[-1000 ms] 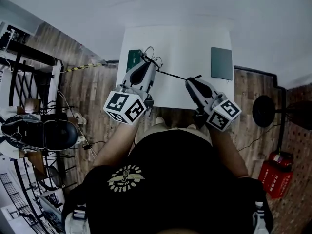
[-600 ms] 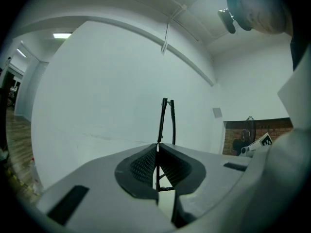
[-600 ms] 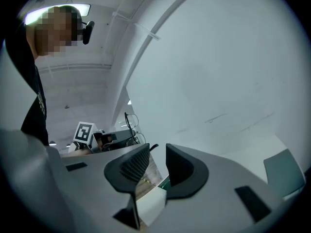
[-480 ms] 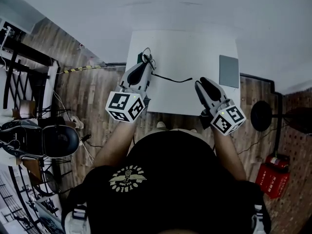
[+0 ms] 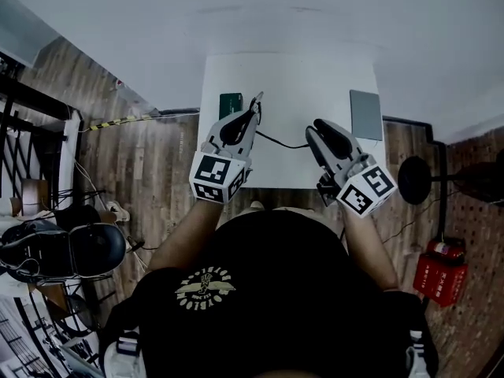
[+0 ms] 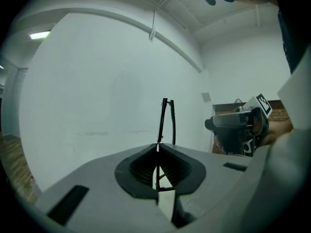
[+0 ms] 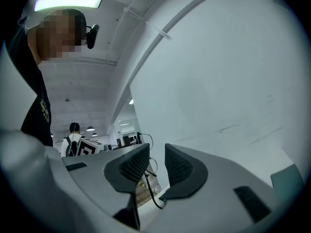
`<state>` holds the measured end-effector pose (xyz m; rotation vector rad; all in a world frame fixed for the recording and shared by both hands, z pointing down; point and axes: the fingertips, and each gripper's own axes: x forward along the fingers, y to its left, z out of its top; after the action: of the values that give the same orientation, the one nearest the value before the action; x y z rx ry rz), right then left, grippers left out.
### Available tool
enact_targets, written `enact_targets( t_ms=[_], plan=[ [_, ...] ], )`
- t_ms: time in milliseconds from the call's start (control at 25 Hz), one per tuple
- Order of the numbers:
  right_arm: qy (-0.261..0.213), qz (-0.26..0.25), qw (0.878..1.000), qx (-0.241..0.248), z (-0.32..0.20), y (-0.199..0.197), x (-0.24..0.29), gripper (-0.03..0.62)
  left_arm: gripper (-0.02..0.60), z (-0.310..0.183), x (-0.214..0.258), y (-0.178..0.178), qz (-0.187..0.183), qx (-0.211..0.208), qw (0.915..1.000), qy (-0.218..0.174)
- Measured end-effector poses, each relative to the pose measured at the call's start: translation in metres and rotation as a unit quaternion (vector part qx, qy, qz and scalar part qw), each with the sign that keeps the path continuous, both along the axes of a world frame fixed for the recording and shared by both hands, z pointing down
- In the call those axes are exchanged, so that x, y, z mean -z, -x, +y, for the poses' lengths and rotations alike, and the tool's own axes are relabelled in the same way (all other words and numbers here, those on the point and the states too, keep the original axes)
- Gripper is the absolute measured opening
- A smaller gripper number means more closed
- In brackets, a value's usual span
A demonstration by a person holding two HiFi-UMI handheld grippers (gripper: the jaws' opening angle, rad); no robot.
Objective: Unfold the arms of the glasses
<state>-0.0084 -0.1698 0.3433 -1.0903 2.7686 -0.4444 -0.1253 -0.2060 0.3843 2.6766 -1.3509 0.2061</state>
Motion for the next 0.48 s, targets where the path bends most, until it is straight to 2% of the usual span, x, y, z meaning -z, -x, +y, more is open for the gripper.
enact_targets(
  t_ms=[240, 480],
  plan=[
    [-0.008, 0.005, 1.000, 0.012, 0.007, 0.026, 0.008, 0.087, 0.020, 0.014, -0.006, -0.027, -0.054, -0.059, 0.9966, -0.016],
    [0.002, 0.014, 1.000, 0.022, 0.013, 0.035, -0.003, 0.087, 0.020, 0.022, -0.020, -0.052, -0.086, -0.099, 0.9912, -0.021]
  ],
)
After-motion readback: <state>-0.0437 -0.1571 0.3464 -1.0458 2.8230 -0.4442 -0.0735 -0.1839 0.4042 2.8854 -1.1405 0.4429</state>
